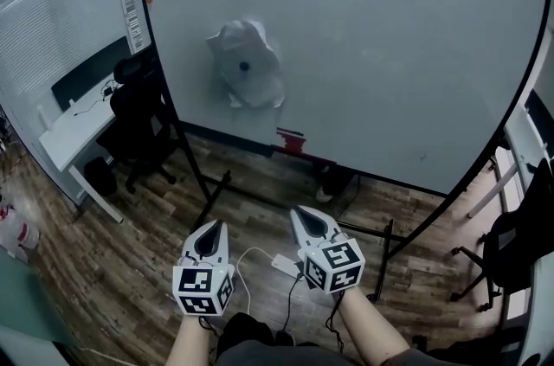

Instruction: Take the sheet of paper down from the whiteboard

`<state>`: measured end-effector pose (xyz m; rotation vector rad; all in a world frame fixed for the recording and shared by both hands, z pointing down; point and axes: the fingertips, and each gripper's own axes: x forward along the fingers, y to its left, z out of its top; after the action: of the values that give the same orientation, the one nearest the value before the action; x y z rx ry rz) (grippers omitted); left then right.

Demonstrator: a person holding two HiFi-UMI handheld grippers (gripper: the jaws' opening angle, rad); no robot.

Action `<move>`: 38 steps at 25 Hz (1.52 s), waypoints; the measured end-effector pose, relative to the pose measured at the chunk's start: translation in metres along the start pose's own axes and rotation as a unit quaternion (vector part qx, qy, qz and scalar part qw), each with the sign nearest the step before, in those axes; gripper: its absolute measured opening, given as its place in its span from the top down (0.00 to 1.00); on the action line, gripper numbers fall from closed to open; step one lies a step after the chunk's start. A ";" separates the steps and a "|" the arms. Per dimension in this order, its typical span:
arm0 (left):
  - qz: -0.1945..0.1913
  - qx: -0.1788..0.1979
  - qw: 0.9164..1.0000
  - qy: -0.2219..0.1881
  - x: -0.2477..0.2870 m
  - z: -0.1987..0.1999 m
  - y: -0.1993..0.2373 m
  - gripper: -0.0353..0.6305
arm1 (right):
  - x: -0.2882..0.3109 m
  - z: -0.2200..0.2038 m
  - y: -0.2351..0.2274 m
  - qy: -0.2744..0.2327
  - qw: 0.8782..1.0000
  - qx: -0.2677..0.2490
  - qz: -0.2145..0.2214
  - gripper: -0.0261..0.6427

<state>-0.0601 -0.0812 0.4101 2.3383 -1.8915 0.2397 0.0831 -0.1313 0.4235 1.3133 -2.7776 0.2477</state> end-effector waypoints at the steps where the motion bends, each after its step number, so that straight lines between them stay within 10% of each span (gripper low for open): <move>1: -0.001 0.000 1.000 -0.002 0.004 0.002 0.002 0.92 | 0.004 0.000 -0.001 0.001 1.000 -0.001 0.001 0.93; 15: -0.052 0.016 0.998 -0.020 0.106 0.026 0.061 0.92 | 0.105 0.004 -0.030 0.015 0.999 -0.018 -0.039 0.93; 38: -0.219 0.016 0.975 -0.046 0.286 0.084 0.135 0.92 | 0.241 0.037 -0.121 -0.005 0.969 0.042 -0.245 0.92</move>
<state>-0.1297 -0.3997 0.3850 2.7495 -1.3573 0.1176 0.0238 -0.3973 0.4305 1.9614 -2.3655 0.3280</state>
